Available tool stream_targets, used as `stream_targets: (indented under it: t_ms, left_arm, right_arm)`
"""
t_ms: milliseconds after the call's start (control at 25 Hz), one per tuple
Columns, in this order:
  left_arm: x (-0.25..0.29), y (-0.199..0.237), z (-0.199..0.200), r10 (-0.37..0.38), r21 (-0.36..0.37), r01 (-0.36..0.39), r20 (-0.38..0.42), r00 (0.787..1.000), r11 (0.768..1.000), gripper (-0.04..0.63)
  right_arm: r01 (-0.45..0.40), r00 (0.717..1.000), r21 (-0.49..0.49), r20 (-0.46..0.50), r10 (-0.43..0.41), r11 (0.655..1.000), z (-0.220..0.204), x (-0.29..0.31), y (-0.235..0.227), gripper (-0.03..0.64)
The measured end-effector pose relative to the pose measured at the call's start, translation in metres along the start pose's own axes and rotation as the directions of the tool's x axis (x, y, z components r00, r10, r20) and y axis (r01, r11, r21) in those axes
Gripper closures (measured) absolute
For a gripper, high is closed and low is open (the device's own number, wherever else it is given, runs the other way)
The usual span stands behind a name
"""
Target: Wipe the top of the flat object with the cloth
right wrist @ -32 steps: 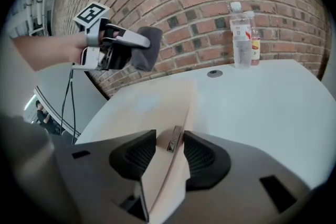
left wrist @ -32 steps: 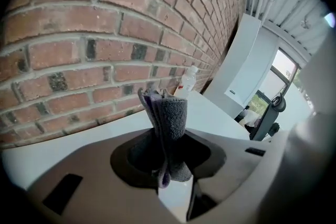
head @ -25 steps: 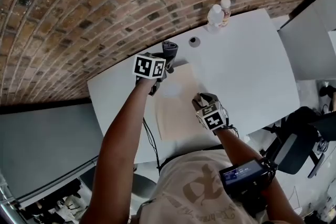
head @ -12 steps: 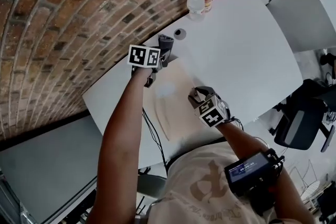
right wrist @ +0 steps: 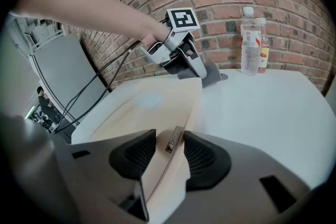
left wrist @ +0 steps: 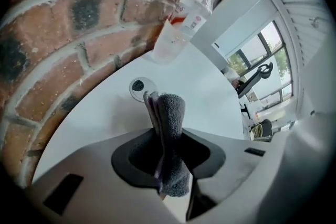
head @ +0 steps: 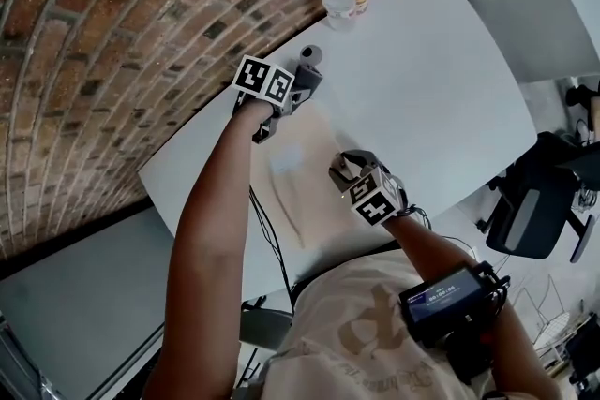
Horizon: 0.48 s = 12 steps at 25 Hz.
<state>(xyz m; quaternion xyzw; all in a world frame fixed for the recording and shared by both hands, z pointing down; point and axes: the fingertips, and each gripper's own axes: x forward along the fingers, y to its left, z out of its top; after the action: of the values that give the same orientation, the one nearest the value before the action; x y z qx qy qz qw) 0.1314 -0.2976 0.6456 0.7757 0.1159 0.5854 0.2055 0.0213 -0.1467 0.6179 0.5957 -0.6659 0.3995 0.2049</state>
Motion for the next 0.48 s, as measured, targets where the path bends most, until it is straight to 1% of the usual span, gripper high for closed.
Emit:
stream_targets:
  t_ms: [80,160,360,480]
  left_arm:
    - [0.003,-0.001,-0.002,0.008,0.036,-0.007,-0.045,0.999,0.999,0.476]
    - [0.004,0.001,-0.005,0.018,0.046,-0.015,-0.077,0.997,0.999,0.479]
    - [-0.004,0.013,-0.021,0.054,0.047,-0.049,-0.131,0.99,0.998,0.479]
    - [-0.012,0.023,-0.037,0.075,0.024,-0.072,-0.151,0.986,0.997,0.479]
  right_arm:
    - [0.0,1.0,0.0,-0.003,0.0,1.0,0.0,0.0,0.0,0.439]
    - [0.0,1.0,0.002,-0.005,0.0,1.0,0.0,0.0,0.0,0.439]
    - [0.003,1.0,0.001,0.0,-0.003,1.0,0.0,0.0,-0.001,0.437]
    - [0.008,1.0,0.004,0.003,-0.008,1.0,0.0,0.001,-0.001,0.437]
